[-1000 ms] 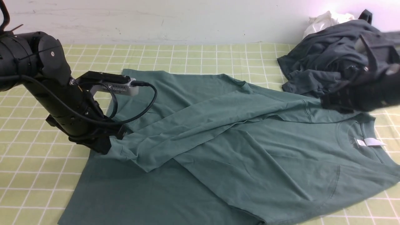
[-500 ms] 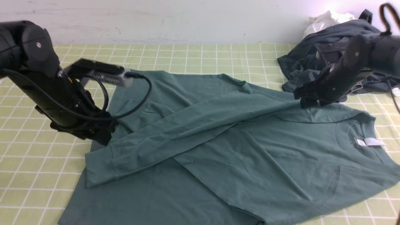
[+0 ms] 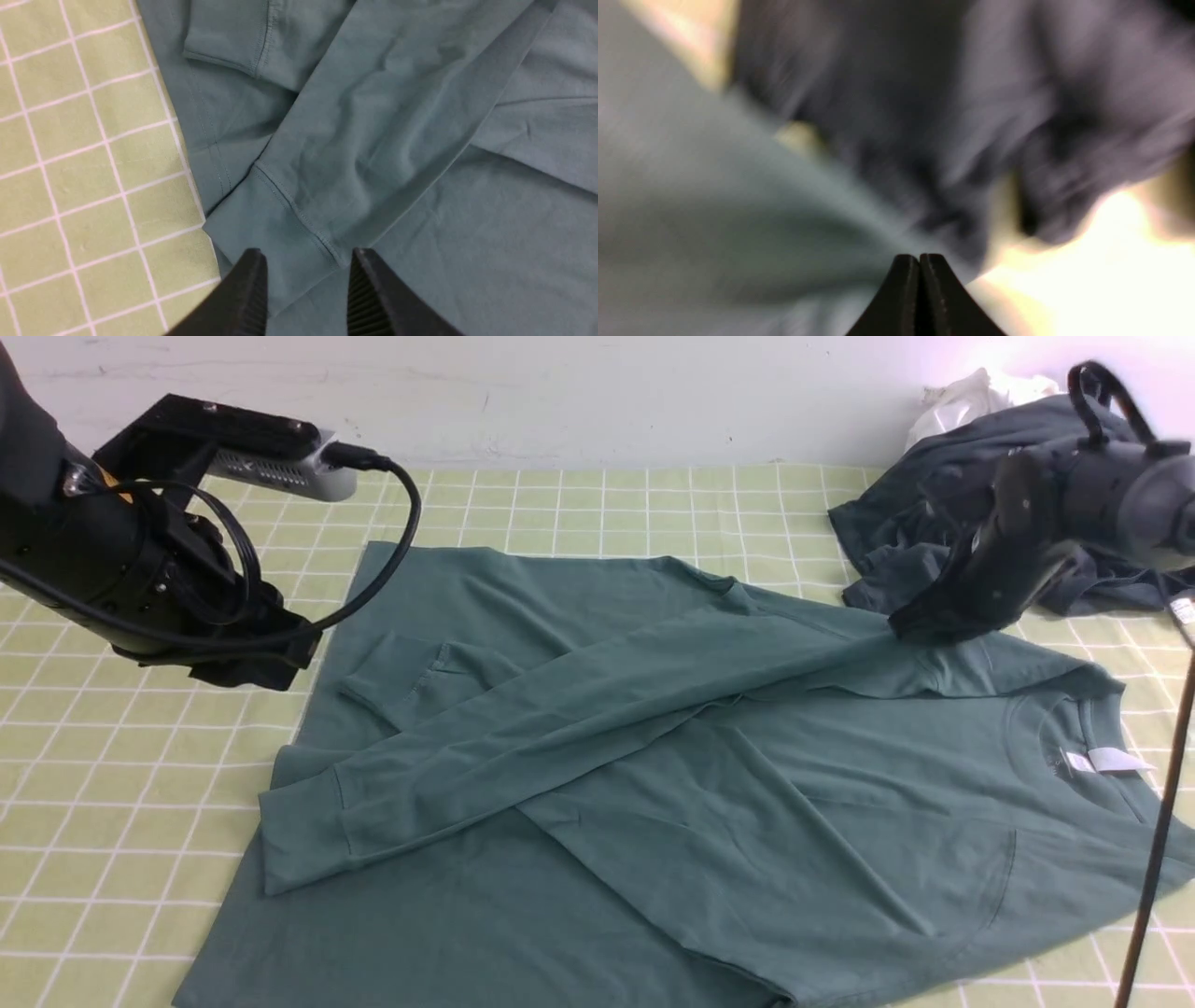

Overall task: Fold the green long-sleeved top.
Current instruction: Use the left arm to drag and drop the cuff onto the cuff closest to the left arm

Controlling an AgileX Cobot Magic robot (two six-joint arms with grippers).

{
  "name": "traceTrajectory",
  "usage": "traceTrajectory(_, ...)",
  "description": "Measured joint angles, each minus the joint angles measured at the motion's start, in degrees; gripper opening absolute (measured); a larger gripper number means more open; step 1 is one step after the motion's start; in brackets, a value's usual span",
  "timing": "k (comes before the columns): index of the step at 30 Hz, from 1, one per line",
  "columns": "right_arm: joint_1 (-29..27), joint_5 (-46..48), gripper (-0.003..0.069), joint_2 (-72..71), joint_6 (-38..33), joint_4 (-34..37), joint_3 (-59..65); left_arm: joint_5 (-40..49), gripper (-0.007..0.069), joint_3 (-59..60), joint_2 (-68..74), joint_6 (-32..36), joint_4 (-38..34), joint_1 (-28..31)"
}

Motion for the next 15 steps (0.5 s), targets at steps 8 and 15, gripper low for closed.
traceTrajectory(8, -2.0, 7.0, -0.0015, 0.1, -4.2, 6.4, -4.6, -0.7, 0.0216, 2.5, 0.0, 0.0, 0.0, 0.0)
traceTrajectory(15, -2.1, 13.4, 0.0149, 2.9, -4.4, 18.1, -4.6, -1.1, 0.0216, 2.6, 0.0, 0.0, 0.0, 0.0)
